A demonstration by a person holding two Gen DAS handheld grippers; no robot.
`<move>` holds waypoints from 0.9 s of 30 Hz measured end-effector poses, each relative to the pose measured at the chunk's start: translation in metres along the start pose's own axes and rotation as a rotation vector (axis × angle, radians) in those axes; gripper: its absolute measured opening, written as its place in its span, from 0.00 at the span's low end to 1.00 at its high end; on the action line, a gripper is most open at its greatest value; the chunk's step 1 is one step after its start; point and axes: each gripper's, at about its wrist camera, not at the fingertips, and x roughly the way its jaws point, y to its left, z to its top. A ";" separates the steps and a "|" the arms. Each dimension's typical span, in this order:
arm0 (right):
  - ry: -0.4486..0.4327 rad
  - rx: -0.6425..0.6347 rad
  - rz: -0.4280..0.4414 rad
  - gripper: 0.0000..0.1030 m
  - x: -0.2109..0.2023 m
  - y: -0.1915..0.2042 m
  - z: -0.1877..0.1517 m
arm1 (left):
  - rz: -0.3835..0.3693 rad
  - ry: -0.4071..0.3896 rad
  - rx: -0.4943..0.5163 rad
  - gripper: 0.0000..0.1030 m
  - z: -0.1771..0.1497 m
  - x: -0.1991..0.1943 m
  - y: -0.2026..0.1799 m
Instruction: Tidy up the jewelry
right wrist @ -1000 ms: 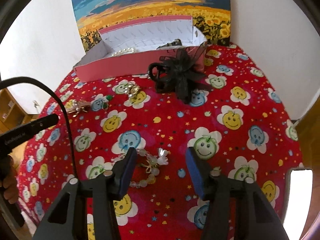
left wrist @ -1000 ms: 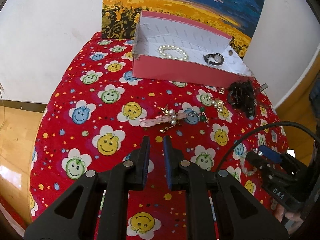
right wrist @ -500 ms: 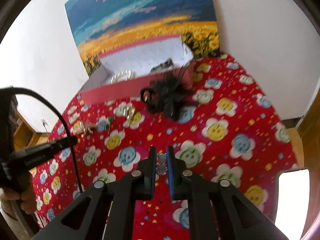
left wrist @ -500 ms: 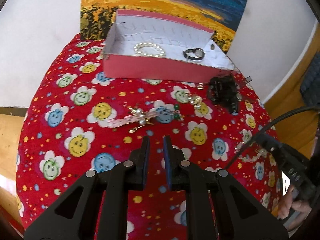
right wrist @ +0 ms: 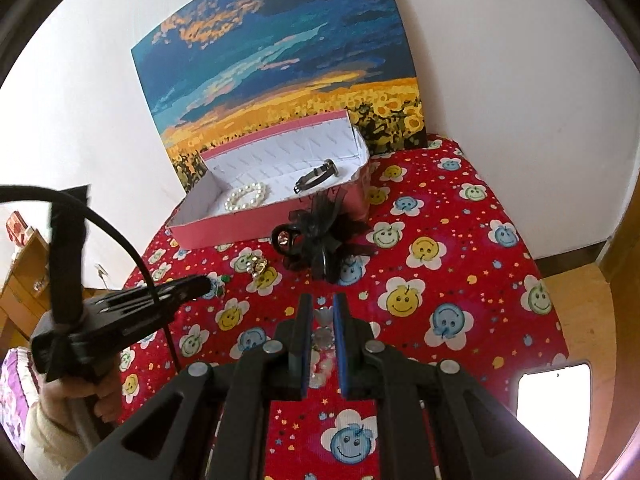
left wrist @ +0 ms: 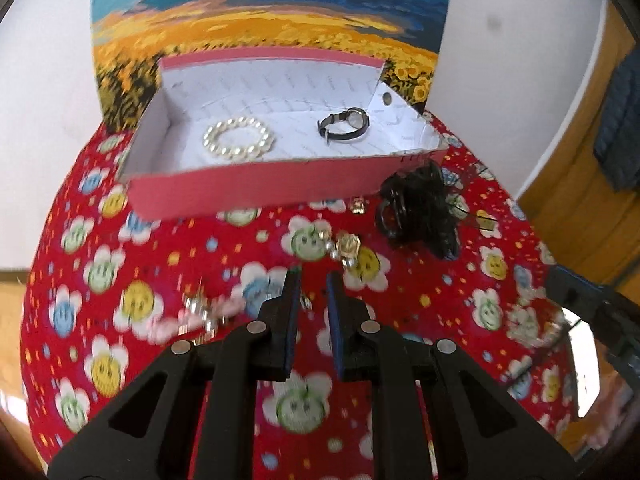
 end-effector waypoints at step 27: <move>-0.005 0.005 0.041 0.11 0.001 -0.005 0.003 | 0.044 -0.042 0.032 0.08 0.019 -0.002 0.001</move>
